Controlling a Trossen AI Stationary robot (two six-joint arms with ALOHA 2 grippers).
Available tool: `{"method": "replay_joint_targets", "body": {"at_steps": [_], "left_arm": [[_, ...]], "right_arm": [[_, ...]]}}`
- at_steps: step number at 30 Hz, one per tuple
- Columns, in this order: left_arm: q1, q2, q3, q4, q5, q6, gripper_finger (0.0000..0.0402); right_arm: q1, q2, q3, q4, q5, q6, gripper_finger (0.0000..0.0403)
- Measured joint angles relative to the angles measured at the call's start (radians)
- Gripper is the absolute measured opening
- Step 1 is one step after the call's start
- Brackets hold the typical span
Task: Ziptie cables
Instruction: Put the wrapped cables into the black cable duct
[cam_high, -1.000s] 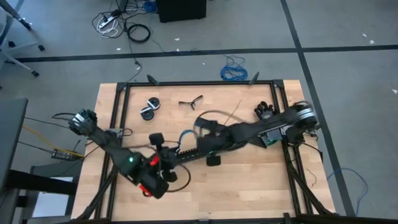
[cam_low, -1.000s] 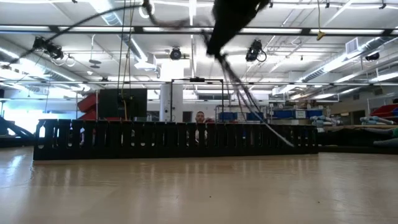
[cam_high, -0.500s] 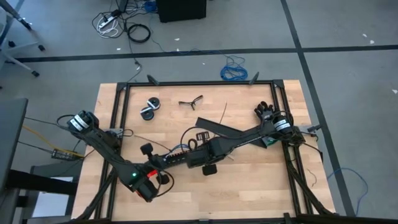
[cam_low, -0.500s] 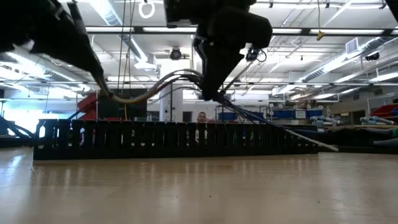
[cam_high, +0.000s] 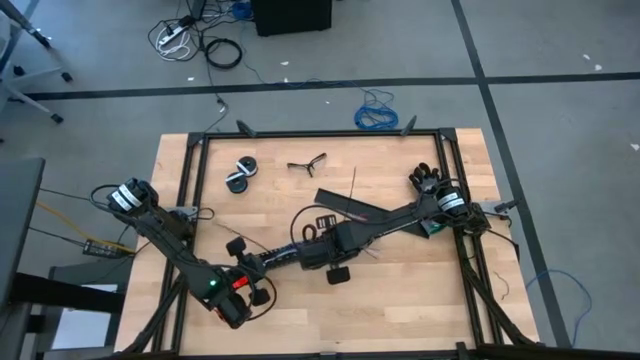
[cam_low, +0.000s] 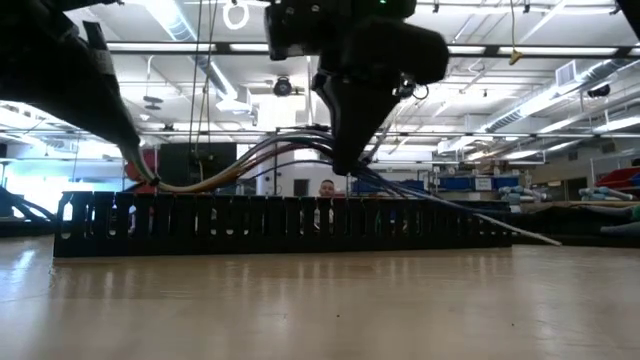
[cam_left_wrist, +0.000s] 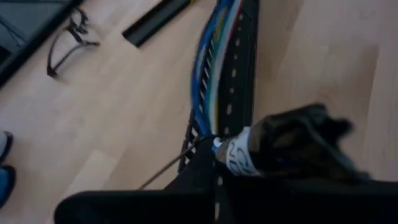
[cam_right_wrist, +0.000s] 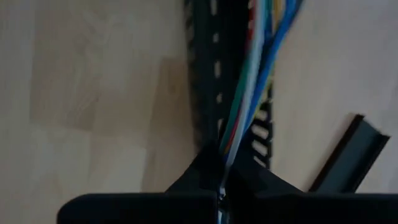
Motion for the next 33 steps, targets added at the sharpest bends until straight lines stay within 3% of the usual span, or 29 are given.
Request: {"method": "replay_joint_targets", "body": {"at_steps": [22,27,33], "left_arm": [[-0.002,0.08,-0.036,0.024,0.025,-0.102,0.0],[-0.002,0.08,-0.036,0.026,0.025,-0.091,0.0],[-0.002,0.08,-0.037,0.025,0.028,-0.09,0.0]], "right_arm": [[-0.022,0.0,0.0,-0.006,-0.149,0.001,0.0],[-0.031,0.0,0.0,-0.012,-0.225,0.007,0.0026],[-0.032,0.0,0.0,-0.105,-0.228,0.013,0.0062]]}}
